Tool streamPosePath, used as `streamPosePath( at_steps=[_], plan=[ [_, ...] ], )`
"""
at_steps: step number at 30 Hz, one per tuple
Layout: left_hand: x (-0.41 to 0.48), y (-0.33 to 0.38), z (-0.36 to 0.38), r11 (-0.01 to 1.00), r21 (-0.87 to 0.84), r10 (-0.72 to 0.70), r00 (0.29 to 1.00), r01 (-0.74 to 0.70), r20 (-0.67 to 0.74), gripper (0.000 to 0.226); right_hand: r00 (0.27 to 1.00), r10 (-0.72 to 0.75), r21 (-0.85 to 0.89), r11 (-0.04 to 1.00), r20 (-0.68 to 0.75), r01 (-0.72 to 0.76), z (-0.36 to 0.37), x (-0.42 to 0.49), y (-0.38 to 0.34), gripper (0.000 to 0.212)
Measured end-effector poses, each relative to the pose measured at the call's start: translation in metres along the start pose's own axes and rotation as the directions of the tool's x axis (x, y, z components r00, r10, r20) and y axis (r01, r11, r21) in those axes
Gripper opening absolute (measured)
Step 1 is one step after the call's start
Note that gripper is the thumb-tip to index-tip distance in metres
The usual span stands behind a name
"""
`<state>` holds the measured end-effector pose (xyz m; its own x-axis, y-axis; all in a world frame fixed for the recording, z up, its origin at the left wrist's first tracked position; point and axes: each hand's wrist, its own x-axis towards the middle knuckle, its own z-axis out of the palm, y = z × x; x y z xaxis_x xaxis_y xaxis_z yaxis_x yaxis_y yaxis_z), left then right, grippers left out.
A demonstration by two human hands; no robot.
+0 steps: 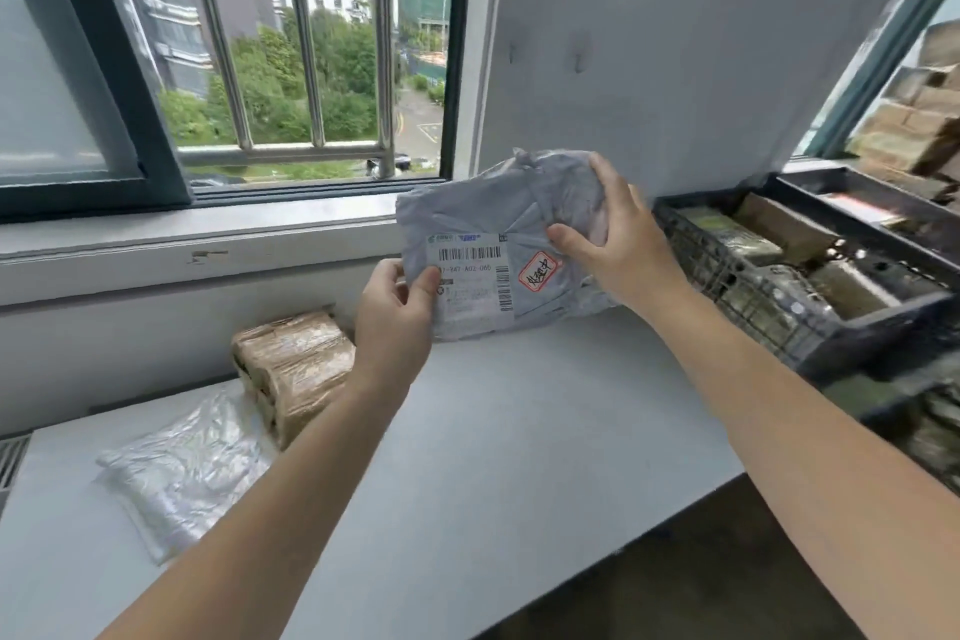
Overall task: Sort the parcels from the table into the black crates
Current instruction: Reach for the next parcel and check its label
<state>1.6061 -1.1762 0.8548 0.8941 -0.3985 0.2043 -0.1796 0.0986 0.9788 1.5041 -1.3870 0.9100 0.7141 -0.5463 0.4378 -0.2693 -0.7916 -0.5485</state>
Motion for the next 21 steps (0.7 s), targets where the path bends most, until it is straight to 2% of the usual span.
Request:
streamPosePath(
  at_steps=[5, 12, 15, 18, 19, 21],
  plan=[
    [-0.002, 0.013, 0.096, 0.998, 0.054, 0.026, 0.991, -0.034, 0.131, 0.014, 0.992, 0.033, -0.015, 0.999, -0.118, -0.035, -0.069, -0.006, 0.074, 0.083],
    [-0.025, 0.024, 0.276, 0.983, 0.149, 0.075, 0.978, -0.105, 0.195, 0.030, 0.973, 0.060, -0.073, 0.994, -0.222, -0.078, -0.190, -0.019, 0.208, 0.087],
    [-0.033, 0.029, 0.345, 0.979, 0.163, 0.084, 0.971, -0.122, 0.222, 0.029, 0.962, 0.081, -0.061, 0.993, -0.260, -0.100, -0.235, -0.021, 0.260, 0.086],
    [-0.034, 0.035, 0.400, 0.983, 0.135, 0.080, 0.952, -0.124, 0.294, 0.009, 0.952, 0.081, -0.064, 0.993, -0.297, -0.104, -0.269, -0.020, 0.300, 0.087],
    [-0.033, 0.037, 0.417, 0.986, 0.116, 0.081, 0.944, -0.123, 0.319, 0.009, 0.948, 0.079, -0.056, 0.993, -0.309, -0.102, -0.278, -0.018, 0.311, 0.087],
    [-0.029, 0.040, 0.448, 0.989, 0.078, 0.088, 0.928, -0.124, 0.361, 0.030, 0.942, 0.083, -0.041, 0.994, -0.324, -0.101, -0.295, -0.013, 0.334, 0.087]
  ],
)
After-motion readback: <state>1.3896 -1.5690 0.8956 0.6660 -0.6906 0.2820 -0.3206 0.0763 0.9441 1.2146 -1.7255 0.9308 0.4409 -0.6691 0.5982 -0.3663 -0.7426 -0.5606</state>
